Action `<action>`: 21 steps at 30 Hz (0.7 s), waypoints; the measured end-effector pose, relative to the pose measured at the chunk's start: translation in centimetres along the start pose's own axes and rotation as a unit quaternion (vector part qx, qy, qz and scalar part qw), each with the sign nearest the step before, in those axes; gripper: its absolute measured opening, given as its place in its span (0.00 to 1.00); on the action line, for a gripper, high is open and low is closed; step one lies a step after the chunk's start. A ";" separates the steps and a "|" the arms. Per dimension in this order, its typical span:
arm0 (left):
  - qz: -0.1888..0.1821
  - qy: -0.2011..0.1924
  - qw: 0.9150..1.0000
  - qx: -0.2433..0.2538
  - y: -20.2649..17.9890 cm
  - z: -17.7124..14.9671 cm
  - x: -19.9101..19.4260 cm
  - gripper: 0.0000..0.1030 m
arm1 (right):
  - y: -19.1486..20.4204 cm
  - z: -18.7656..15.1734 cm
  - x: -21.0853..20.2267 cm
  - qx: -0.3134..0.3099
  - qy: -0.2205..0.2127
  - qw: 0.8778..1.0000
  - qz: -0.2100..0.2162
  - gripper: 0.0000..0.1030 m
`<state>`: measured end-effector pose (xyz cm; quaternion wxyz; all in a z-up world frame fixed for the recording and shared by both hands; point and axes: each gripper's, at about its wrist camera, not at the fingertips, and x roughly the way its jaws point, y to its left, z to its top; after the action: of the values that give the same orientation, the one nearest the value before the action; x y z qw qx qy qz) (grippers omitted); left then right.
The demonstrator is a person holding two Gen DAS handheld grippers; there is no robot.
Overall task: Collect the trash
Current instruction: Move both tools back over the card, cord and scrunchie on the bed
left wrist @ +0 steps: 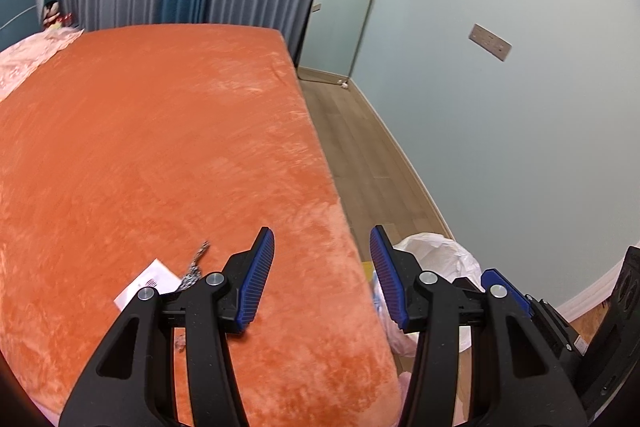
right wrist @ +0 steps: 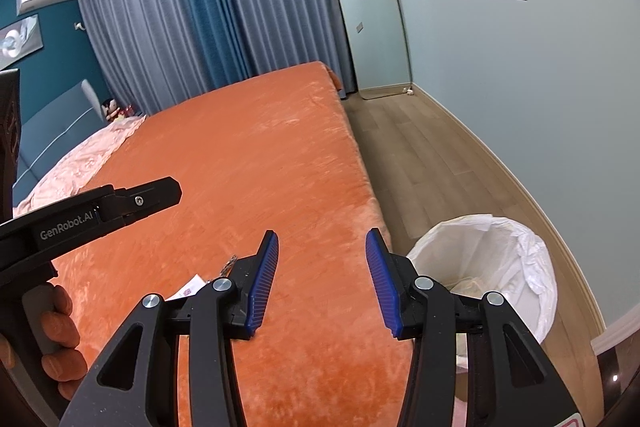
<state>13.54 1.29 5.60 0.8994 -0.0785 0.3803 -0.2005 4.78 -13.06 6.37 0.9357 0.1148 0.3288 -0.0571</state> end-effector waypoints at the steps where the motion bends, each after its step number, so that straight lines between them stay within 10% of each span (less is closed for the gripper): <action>1: 0.001 0.000 1.000 -0.003 0.3 -0.1 0.0 0.46 | 0.4 -0.1 0.1 -0.003 0.002 1.000 0.002 0.44; 21: 0.037 0.012 0.997 -0.064 9.2 -1.9 -1.1 0.47 | 7.1 -2.0 2.6 -0.046 0.037 0.998 0.028 0.44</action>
<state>14.28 10.13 2.25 0.8949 -0.1194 0.4054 -0.1433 6.84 -5.79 4.44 0.9282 0.0834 0.3625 -0.0112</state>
